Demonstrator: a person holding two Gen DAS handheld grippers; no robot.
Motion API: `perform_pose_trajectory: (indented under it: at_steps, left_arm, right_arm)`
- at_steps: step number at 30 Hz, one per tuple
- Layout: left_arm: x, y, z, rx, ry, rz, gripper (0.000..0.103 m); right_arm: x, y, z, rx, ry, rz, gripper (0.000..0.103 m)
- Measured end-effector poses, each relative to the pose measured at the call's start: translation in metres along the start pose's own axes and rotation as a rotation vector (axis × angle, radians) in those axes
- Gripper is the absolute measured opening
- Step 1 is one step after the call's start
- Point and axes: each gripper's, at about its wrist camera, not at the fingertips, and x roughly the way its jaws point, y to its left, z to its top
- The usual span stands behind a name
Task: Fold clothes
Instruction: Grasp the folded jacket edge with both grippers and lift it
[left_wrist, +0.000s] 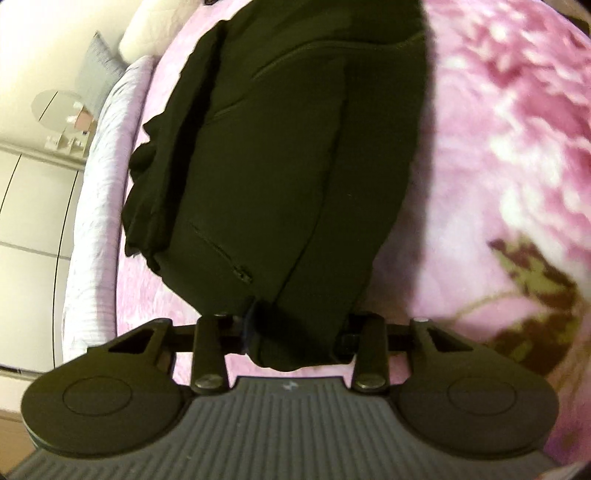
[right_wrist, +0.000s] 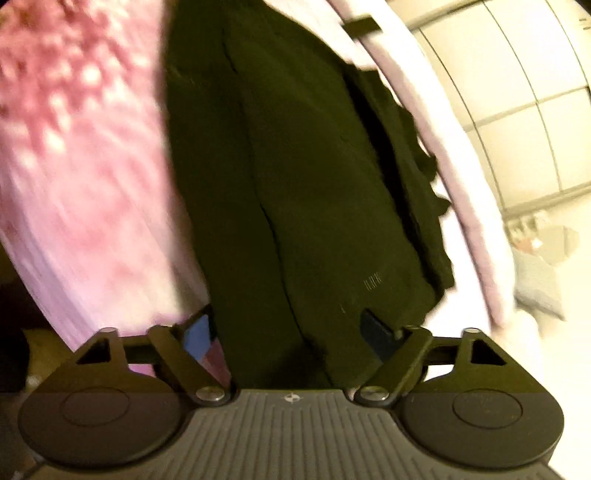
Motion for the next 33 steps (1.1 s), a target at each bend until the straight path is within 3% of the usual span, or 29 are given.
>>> perform_pose_trajectory:
  at_steps: [1,4,9,15,17,18,21,23,25,28,33]
  left_arm:
    - [-0.001,-0.003,-0.001,0.015,0.0,0.001,0.035]
    - [-0.003,-0.013,-0.004,0.062,-0.001,0.004,0.043]
    - [-0.005,-0.022,-0.008,0.125,0.001,0.015,0.05]
    - [0.017,-0.013,0.013,0.119,-0.013,0.034,0.057]
    - [0.023,0.007,0.013,0.05,0.004,0.043,0.044]
    - [0.023,0.019,0.012,-0.002,0.008,0.05,0.03]
    - [0.019,0.056,0.007,-0.154,-0.004,0.025,0.025]
    - [0.016,0.068,0.008,-0.165,-0.019,-0.018,0.02]
    - [0.012,0.067,0.01,-0.12,-0.028,-0.034,0.017]
    - [0.004,0.057,0.01,-0.059,-0.039,-0.054,0.013]
    - [-0.018,0.041,-0.002,-0.052,-0.048,-0.109,0.01]
  right_arm:
    - [0.002,0.0,-0.003,-0.007,0.018,-0.009,0.062]
    - [0.0,0.008,-0.005,-0.06,0.011,-0.034,0.058]
    - [0.002,0.013,-0.005,-0.09,0.002,-0.041,0.059]
    - [0.01,0.012,0.002,-0.074,0.004,-0.047,0.062]
    - [0.011,0.01,0.003,-0.079,0.0,-0.047,0.063]
    - [0.011,0.008,0.002,-0.084,-0.007,-0.051,0.063]
    - [0.011,-0.004,0.002,-0.059,-0.023,-0.044,0.054]
    - [0.011,-0.014,0.004,-0.03,-0.033,-0.021,0.041]
    - [0.011,-0.021,0.007,-0.006,-0.04,-0.008,0.005]
    - [0.012,-0.03,0.015,0.042,-0.025,-0.003,0.003]
    - [-0.004,-0.036,0.017,0.084,0.0,0.041,0.003]
